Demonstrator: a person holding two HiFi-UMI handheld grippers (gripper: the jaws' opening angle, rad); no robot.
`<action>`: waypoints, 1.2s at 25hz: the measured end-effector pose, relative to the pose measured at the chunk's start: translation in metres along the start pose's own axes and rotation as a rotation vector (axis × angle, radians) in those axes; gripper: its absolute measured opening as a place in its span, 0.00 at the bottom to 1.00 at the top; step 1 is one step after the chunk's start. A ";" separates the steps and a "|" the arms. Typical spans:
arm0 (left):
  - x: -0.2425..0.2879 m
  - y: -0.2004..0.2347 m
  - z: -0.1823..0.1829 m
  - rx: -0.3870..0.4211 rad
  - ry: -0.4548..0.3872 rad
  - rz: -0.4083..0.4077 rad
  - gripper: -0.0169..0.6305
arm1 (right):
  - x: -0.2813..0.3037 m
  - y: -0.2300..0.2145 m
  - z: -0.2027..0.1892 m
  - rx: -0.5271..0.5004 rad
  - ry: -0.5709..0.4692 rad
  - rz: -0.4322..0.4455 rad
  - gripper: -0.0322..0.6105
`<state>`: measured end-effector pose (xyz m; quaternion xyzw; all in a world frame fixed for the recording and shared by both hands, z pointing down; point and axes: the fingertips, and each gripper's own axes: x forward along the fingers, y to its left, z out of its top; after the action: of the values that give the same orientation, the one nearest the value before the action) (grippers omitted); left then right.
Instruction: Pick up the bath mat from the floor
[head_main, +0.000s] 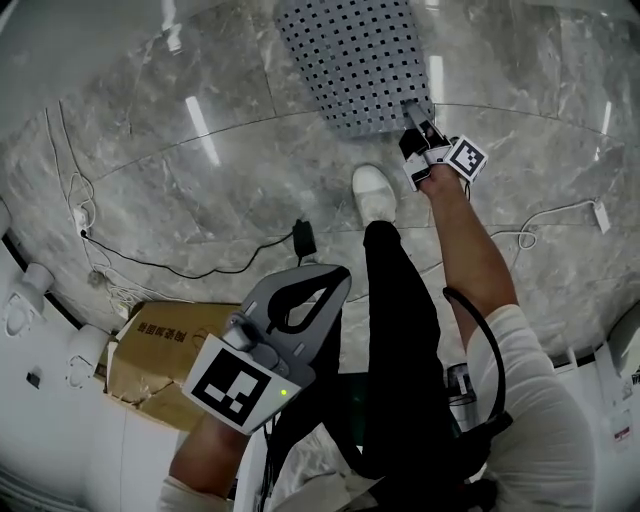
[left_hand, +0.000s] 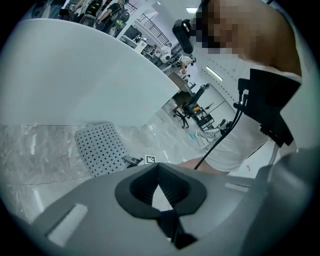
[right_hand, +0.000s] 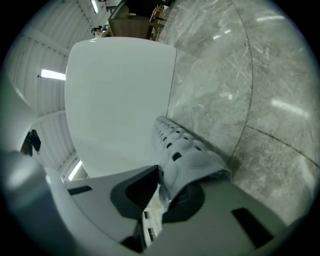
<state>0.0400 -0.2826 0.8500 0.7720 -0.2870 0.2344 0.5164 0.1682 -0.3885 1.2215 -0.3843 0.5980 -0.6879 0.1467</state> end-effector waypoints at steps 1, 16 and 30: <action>-0.004 -0.005 0.004 0.002 -0.009 -0.004 0.04 | -0.001 0.011 -0.001 0.007 -0.006 0.011 0.08; -0.094 -0.077 0.080 0.029 -0.206 -0.023 0.04 | -0.013 0.166 0.015 -0.036 -0.002 0.034 0.08; -0.210 -0.131 0.097 0.158 -0.386 0.030 0.04 | -0.075 0.313 -0.003 -0.168 0.031 0.073 0.08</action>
<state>-0.0159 -0.2911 0.5908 0.8364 -0.3730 0.1115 0.3859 0.1346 -0.4127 0.9021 -0.3625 0.6694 -0.6354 0.1293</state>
